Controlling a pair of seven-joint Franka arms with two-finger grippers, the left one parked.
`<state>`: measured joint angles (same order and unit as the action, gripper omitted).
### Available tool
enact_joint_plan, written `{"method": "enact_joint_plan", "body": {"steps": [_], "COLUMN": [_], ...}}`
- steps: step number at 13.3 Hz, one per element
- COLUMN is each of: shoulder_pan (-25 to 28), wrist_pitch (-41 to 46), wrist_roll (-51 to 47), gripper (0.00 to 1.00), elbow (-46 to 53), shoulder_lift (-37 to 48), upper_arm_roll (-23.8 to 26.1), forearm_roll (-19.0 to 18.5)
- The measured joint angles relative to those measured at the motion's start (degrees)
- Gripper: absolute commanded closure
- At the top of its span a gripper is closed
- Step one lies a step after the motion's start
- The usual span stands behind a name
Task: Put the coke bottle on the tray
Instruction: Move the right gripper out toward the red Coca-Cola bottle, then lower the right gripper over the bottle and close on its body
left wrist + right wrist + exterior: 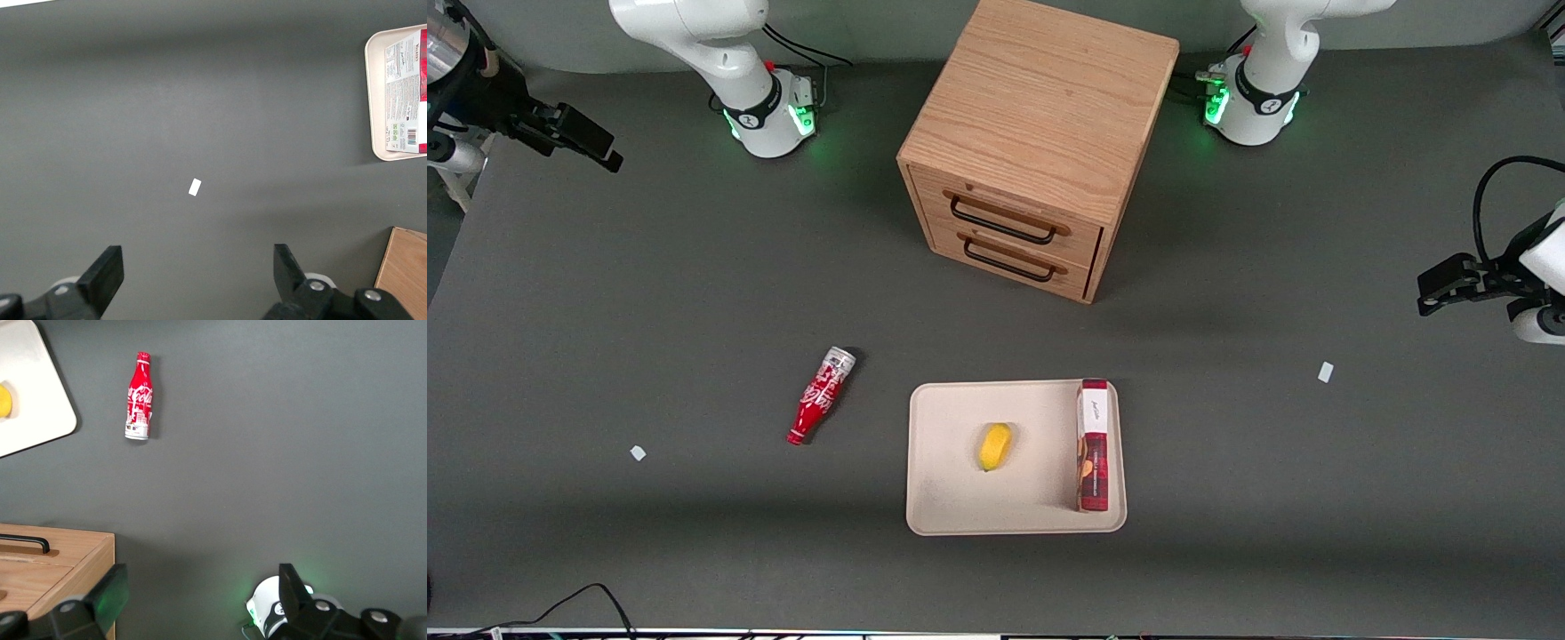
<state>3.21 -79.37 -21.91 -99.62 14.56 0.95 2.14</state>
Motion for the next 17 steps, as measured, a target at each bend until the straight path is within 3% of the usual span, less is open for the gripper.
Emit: {"method": "enact_joint_plan", "body": {"steps": [10,13,17], "shoulder_pan": [0.5,0.6,0.9], "wrist_pitch": [3.1,2.4,-6.7], "wrist_roll": [0.0,-3.9,-15.3], "gripper": [0.0,0.0,0.0], "elbow": [7.5,15.0,17.9], "shoulder_lift": [-6.2,-15.1,-29.4], "upper_arm_roll": [1.0,3.9,8.4], "forearm_roll": [1.3,3.1,3.2]}}
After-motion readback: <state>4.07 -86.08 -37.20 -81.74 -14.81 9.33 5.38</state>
